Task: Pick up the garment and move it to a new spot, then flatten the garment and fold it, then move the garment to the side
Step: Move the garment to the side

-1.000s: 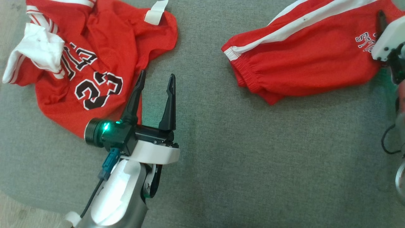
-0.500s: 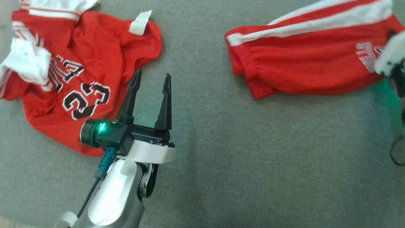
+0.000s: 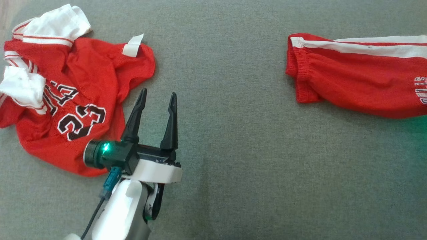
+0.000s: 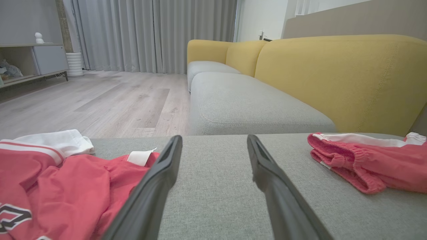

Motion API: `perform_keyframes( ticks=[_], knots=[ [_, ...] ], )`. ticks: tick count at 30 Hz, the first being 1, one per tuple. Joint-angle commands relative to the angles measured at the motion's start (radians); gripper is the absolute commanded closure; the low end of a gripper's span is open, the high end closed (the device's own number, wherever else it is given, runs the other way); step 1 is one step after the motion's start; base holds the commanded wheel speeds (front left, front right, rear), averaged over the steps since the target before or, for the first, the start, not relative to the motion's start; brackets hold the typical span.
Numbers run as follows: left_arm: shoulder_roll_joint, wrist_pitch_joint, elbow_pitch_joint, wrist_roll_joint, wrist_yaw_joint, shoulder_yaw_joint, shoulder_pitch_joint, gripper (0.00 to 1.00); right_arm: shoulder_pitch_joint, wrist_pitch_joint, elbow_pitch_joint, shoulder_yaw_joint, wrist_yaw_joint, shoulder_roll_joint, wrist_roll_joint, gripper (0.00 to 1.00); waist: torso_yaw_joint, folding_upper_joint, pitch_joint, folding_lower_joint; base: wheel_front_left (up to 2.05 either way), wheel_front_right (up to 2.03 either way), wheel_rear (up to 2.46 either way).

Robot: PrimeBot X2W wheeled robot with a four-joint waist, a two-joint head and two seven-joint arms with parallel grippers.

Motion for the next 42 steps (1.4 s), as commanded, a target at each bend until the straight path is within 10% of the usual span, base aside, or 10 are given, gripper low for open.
perform_keyframes(
  ticks=[1, 24, 42],
  knots=[
    [0.015, -0.008, -0.026, 0.016, 0.0, 0.037, -0.005, 0.0, -0.012, -0.023, -0.032, 0.005, 0.007, 0.011, 0.012, 1.0, 0.0, 0.0, -0.002, 0.0001, 0.0, 0.0, 0.0],
    [0.021, -0.008, -0.001, 0.005, 0.013, 0.033, 0.021, 0.0, 0.024, -0.109, -0.281, 0.412, 0.007, 0.314, 0.359, 1.0, 0.015, 0.0, -0.105, 0.0001, 0.0, 0.0, 0.0],
    [0.028, -0.002, 0.001, -0.009, 0.025, 0.018, 0.033, 0.0, 0.231, 0.002, -0.462, 0.918, 0.007, 0.248, 0.59, 1.0, 0.046, 0.0, -0.132, 0.0001, 0.0, 0.0, 0.0]
  ],
)
